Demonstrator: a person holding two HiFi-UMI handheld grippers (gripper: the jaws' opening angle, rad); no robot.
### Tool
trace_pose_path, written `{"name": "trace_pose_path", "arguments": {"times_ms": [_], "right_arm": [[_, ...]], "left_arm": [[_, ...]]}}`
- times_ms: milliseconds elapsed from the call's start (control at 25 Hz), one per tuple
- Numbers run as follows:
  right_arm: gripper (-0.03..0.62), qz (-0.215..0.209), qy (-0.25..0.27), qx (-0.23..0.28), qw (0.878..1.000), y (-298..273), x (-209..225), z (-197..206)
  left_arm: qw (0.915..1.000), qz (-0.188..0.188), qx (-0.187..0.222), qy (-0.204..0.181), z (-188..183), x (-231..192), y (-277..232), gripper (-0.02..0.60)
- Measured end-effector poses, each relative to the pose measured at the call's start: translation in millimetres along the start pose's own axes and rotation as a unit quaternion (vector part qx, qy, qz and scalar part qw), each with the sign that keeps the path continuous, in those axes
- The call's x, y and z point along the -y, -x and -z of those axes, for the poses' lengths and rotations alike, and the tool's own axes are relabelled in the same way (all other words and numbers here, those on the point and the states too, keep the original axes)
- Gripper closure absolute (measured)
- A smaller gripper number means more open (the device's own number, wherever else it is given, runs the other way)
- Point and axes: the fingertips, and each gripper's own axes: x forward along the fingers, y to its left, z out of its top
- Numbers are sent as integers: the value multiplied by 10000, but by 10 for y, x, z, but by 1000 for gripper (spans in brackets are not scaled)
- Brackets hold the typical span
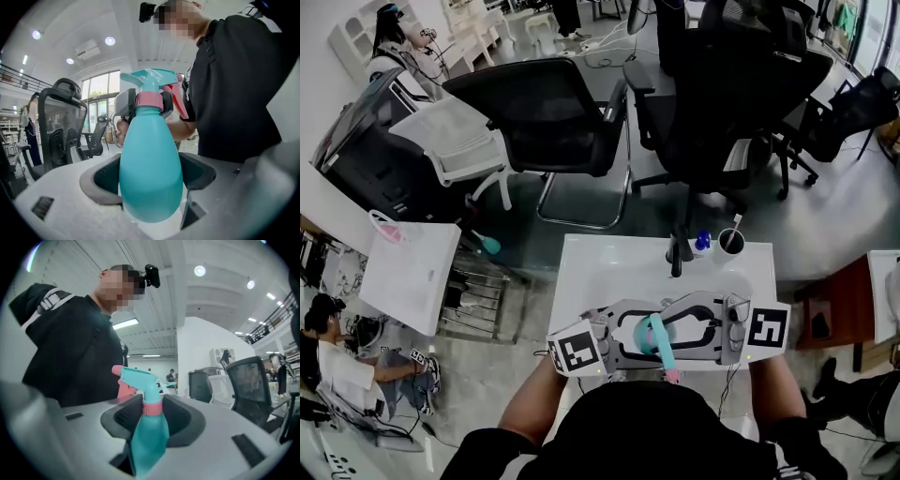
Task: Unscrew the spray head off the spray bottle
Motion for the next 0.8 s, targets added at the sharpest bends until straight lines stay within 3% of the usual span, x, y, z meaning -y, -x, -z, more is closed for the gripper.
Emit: {"name": "trace_pose_path", "arguments": {"times_ms": [80,200,320,560,800], "right_arm": [[443,392,16,91,9992,10,125,20],[355,1082,105,173,9939,10,347,49],[356,1552,208,412,9868,34,451,-16],[373,2043,846,226,9750,35,455,9],[390,2327,1613,-80,9590,-25,446,17]], "left_arm": [[9995,-271,164,97,-11,-116,31,198],[9967,-747,245,193,-10,-299,88,198],[9929,-1138,197,276,-2,-424,133,198],[9847,-1661,-7,526,138,-591,164,198],[9809,-1791,-232,722,261,-602,114,196]]}}
